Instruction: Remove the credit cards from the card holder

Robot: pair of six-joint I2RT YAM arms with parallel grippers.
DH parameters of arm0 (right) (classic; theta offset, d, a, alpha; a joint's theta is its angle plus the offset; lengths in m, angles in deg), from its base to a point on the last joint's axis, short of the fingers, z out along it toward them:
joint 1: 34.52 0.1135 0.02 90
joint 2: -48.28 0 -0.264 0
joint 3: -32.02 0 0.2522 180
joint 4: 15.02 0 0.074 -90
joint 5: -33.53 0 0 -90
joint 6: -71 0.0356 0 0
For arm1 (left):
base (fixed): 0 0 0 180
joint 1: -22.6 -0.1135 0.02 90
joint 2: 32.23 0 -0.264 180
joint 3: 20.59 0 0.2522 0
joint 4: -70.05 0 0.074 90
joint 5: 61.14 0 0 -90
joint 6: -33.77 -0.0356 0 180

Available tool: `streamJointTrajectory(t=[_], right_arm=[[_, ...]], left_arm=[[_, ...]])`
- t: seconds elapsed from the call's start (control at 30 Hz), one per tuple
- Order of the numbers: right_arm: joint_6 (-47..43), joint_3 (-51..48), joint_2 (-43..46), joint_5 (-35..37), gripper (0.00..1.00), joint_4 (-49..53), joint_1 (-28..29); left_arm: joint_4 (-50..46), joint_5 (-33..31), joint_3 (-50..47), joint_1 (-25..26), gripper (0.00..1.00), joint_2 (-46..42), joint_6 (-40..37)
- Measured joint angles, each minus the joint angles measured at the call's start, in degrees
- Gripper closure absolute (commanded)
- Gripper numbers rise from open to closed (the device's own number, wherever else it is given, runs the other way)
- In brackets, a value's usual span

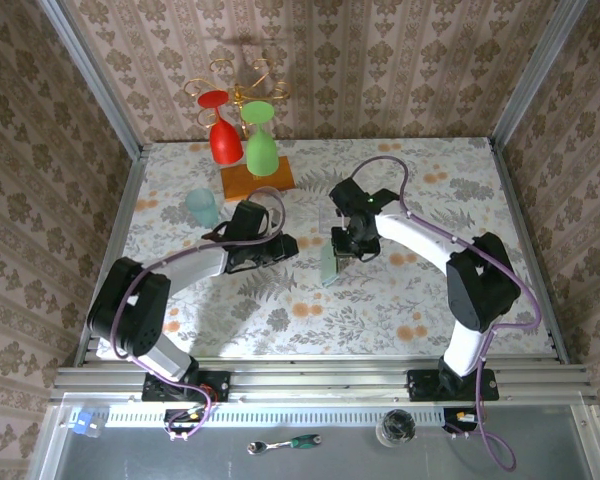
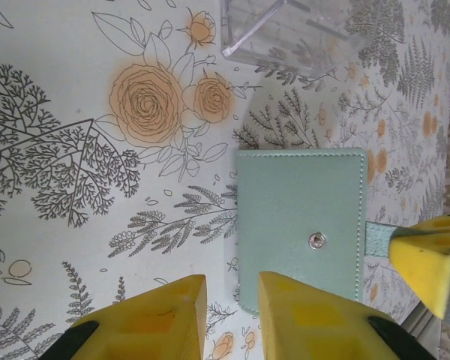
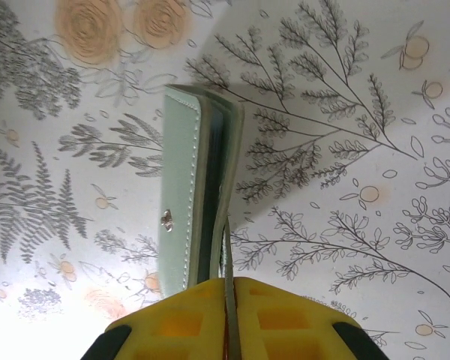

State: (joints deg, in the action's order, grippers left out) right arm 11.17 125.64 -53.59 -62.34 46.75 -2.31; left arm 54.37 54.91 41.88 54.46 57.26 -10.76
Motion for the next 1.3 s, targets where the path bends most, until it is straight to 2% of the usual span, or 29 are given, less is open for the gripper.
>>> streamJointTrajectory(t=[0.43, 0.73, 1.03, 1.3], right_arm=[[0.02, 6.78, -0.57, 2.71, 0.89, 4.98, 4.13], [-0.02, 6.62, -0.63, 5.29, 0.89, 5.22, 4.09], [-0.92, 3.37, -0.61, 10.14, 0.89, 6.6, 2.49], [-1.73, -3.17, 0.07, 11.39, 0.89, 5.73, -1.01]], left_arm=[[2.54, 3.04, -3.02, -1.49, 0.75, -0.74, 0.15], [4.57, 6.16, -2.99, -1.22, 0.83, 2.78, 0.15], [4.96, 6.8, -1.81, 1.18, 0.88, 7.06, 0.39], [3.72, 6.05, 2.23, 3.17, 0.92, 10.29, 0.39]])
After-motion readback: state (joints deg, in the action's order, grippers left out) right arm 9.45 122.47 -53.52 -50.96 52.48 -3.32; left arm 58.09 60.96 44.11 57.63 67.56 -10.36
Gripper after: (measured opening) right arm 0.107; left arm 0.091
